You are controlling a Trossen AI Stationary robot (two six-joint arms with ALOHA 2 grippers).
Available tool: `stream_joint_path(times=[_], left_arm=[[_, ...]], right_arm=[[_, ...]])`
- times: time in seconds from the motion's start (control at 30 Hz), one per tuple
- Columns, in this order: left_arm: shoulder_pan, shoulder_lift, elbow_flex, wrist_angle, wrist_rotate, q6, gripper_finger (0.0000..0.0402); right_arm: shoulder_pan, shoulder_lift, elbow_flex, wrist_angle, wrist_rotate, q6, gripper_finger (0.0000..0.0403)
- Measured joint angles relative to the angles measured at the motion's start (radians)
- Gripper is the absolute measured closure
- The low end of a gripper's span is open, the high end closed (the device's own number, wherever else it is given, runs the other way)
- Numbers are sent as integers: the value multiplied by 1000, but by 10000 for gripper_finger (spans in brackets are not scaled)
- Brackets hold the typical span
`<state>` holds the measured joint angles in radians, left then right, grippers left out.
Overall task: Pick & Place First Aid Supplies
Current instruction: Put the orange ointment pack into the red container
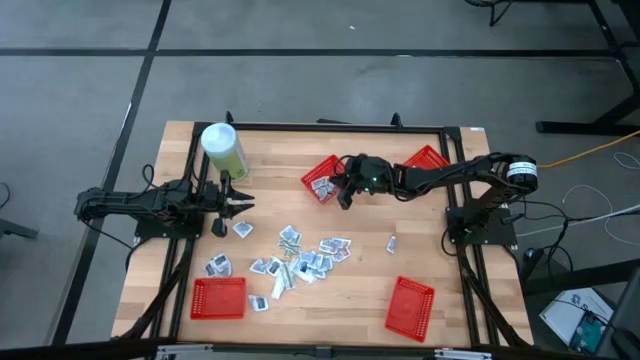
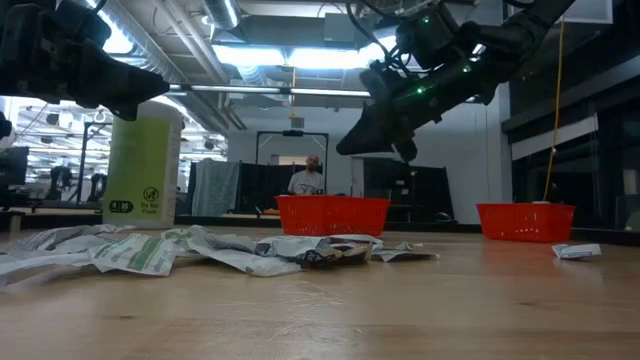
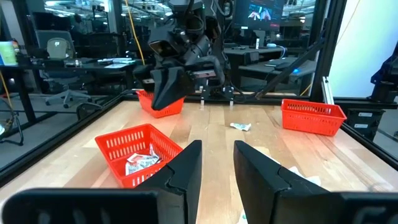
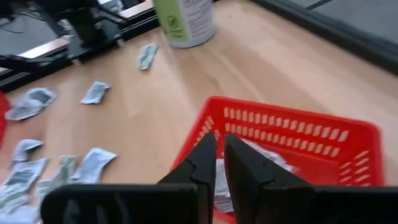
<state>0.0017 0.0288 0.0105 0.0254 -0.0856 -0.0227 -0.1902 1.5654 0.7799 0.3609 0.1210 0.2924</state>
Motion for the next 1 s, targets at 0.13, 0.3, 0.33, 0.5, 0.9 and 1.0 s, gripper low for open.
stream_joint_path(times=[0.13, 0.3, 0.33, 0.5, 0.9, 1.0], left_arm=[[0, 0, 0, 0, 0, 0, 313], [0, 0, 0, 0, 0, 0, 313], [0, 0, 0, 0, 0, 0, 313], [0, 0, 0, 0, 0, 0, 313], [0, 0, 0, 0, -1, 0, 313], [0, 0, 0, 0, -1, 0, 313]], right_arm=[[0, -3, 0, -33, -48, 20, 368], [1, -4, 0, -128, -108, 86, 368], [1, -5, 0, -153, -123, 98, 368], [25, -5, 0, -256, -167, 143, 368], [187, -65, 0, -431, -105, 233, 368], [242, -96, 0, -498, -37, 265, 368]])
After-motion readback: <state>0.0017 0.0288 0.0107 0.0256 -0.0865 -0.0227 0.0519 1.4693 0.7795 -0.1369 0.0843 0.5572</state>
